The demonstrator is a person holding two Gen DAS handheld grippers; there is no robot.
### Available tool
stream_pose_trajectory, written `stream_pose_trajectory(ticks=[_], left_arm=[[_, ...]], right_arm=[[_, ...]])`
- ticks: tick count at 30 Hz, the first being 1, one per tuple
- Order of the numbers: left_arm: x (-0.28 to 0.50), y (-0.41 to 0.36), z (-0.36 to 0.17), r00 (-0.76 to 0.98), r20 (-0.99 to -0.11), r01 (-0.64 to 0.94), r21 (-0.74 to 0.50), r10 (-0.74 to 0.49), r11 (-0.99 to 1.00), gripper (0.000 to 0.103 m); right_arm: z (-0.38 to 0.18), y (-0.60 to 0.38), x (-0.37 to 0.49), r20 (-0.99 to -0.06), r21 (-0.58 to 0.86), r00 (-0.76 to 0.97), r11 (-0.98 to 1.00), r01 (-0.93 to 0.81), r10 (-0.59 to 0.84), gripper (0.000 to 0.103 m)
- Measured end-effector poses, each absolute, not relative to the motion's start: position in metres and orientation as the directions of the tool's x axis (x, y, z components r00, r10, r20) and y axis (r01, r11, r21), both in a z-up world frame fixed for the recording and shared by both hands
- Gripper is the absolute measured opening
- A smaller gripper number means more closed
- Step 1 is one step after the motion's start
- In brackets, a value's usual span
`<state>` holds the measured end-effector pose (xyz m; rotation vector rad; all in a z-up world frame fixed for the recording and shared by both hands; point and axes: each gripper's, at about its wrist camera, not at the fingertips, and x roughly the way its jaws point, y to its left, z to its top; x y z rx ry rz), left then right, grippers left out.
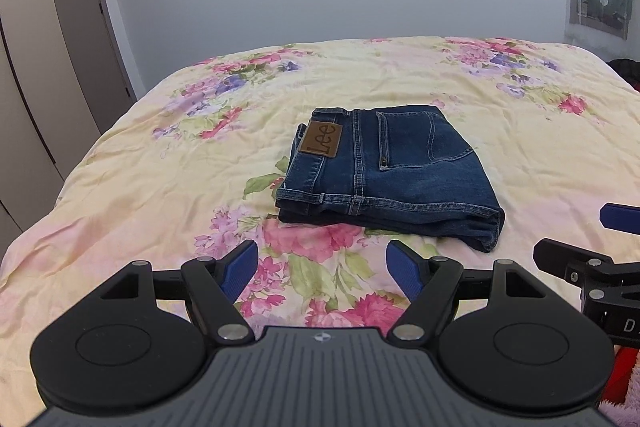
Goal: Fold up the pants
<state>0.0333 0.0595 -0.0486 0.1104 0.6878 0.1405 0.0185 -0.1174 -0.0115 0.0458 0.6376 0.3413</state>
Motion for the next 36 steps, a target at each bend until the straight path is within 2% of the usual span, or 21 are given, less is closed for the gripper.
stream_pose_trajectory(ticks=[36], left_arm=[[0.0317, 0.0568, -0.0472, 0.766, -0.62, -0.093, 0.155, 0.17, 0.984, 0.086]], right_arm=[[-0.0084, -0.1153, 0.0129, -0.565, 0.132, 0.761, 0.945, -0.3, 0.32, 0.081]])
